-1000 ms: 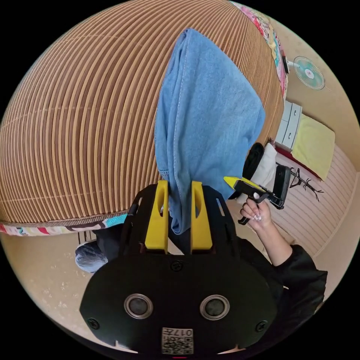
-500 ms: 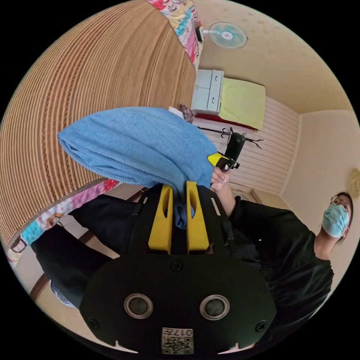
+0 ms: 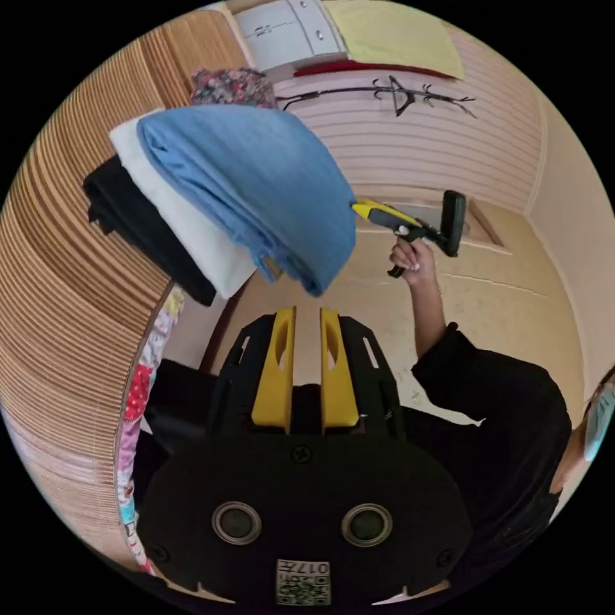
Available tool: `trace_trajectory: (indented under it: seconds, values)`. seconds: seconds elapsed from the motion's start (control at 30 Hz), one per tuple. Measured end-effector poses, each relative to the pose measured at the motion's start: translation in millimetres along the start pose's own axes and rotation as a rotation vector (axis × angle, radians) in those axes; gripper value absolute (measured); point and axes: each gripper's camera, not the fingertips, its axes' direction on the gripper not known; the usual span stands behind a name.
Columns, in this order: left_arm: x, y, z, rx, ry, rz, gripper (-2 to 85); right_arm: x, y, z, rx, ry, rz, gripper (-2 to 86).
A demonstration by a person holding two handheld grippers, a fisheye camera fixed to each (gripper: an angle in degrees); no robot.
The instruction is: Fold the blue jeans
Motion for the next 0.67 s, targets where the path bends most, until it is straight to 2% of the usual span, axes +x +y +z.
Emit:
trace_trajectory:
  seconds: [0.03, 0.1, 0.2, 0.27, 0.3, 0.37, 0.4, 0.47, 0.5, 0.53, 0.6, 0.67]
  values:
    - [-32.4, 16.0, 12.2, -0.018, -0.116, -0.081, 5.2, 5.9, -1.5, 14.8, -0.052, 0.061, 0.09, 8.6]
    - [-87.7, 59.7, 13.3, 0.004, -0.222, -0.223, 4.9, 3.0, -2.0, 25.5, -0.055, 0.059, 0.148, 8.4]
    - [-188.1, 163.8, -26.4, 0.092, -0.211, -0.571, 4.0, -21.3, -6.3, 22.5, 0.086, -0.003, 0.13, 7.7]
    - [-228.5, 241.9, -72.2, 0.24, -0.168, -0.78, 4.0, -36.6, -20.0, 26.5, 0.192, -0.097, 0.121, 6.6]
    - [-242.8, 295.7, -100.0, 0.368, -0.133, -0.905, 3.9, -38.5, -25.7, 31.5, 0.2, -0.137, 0.133, 6.2]
    - [-251.1, 372.5, -128.1, 0.556, -0.063, -1.069, 3.8, -49.0, -55.7, 71.6, 0.159, -0.345, 0.129, 4.0]
    - [-248.0, 414.5, -137.2, 0.671, -0.018, -1.139, 3.6, -54.7, -64.9, 87.0, 0.122, -0.377, 0.102, 3.3]
    - [-233.6, 460.2, -140.0, 0.825, 0.022, -1.186, 2.7, -81.5, -92.2, 162.2, -0.127, -0.326, -0.008, 1.5]
    - [-220.8, 480.2, -134.3, 0.9, 0.029, -1.209, 1.6, -84.8, -93.9, 174.4, -0.137, -0.319, -0.013, 1.3]
    - [-208.0, 491.0, -122.5, 0.945, 0.028, -1.226, 0.8, -83.3, -92.5, 183.7, -0.093, -0.357, 0.013, 1.0]
    - [-191.2, 492.2, -95.0, 0.968, 0.019, -1.239, 0.1, -71.4, -99.6, 196.1, -0.126, -0.487, 0.13, 0.6]
    - [-176.3, 481.4, -56.6, 0.962, 0.008, -1.246, -0.3, -60.1, -112.9, 196.0, -0.116, -0.567, 0.327, 0.4]
